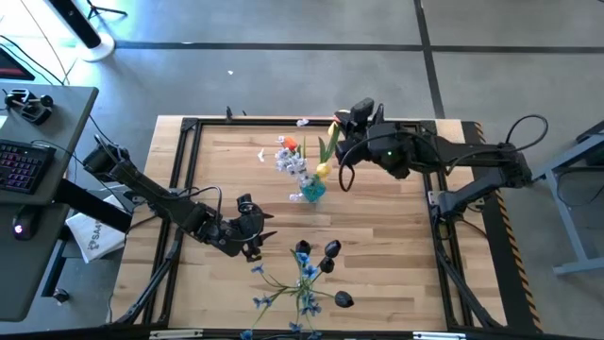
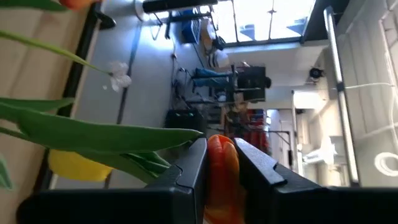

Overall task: Sort flowers into vase by color
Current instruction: Put the orange tulip into the blue vase

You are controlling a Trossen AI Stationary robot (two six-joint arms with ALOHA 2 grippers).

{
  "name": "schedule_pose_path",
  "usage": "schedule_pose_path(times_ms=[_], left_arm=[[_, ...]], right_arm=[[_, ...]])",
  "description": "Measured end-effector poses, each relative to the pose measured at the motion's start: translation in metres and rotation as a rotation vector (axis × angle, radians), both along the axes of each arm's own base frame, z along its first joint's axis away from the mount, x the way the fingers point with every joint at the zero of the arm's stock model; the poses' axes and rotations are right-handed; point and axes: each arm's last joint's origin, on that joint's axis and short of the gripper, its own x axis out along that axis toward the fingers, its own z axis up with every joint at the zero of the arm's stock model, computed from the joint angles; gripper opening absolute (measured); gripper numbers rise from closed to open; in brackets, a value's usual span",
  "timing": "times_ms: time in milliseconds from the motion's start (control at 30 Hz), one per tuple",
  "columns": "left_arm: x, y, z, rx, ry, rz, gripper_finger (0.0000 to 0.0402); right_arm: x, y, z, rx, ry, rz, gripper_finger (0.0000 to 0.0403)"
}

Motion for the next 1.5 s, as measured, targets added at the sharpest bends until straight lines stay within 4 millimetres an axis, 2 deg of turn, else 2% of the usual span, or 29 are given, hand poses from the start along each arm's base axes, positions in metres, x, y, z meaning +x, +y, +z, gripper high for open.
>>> schedule_pose_path(times_ms=[200,433,633,767,1000,1300,1500], left_arm=[[0.000,0.000,0.000,0.000,0.000,0.000,0.0197],[0.000,0.000,0.000,0.000,0.000,0.000,0.0197],[0.000,0.000,0.000,-0.001,0.000,0.000,0.0197],[0.000,0.000,0.000,-0.006,-0.002,0.004,0.0197],[0.000,0.000,0.000,-0.006,-0.002,0.004,0.0197],[0.000,0.000,0.000,-0.013,-0.005,0.009,0.0197],[0.000,0.000,0.000,-0.013,-0.005,0.009,0.0197]], right_arm=[[0.000,0.004,0.005,-0.095,0.025,-0.034,0.0066],[-0.001,0.012,0.012,-0.118,-0.006,-0.024,0.0066],[-0.001,0.013,0.010,-0.028,-0.085,-0.002,0.0045],[0.000,0.014,0.003,0.046,-0.071,0.056,0.0027],[0.001,0.015,-0.006,0.123,-0.056,0.077,0.0022],[0.000,0.012,0.003,-0.047,-0.005,-0.018,0.0021],[0.000,0.011,0.003,-0.055,-0.002,-0.033,0.0021]])
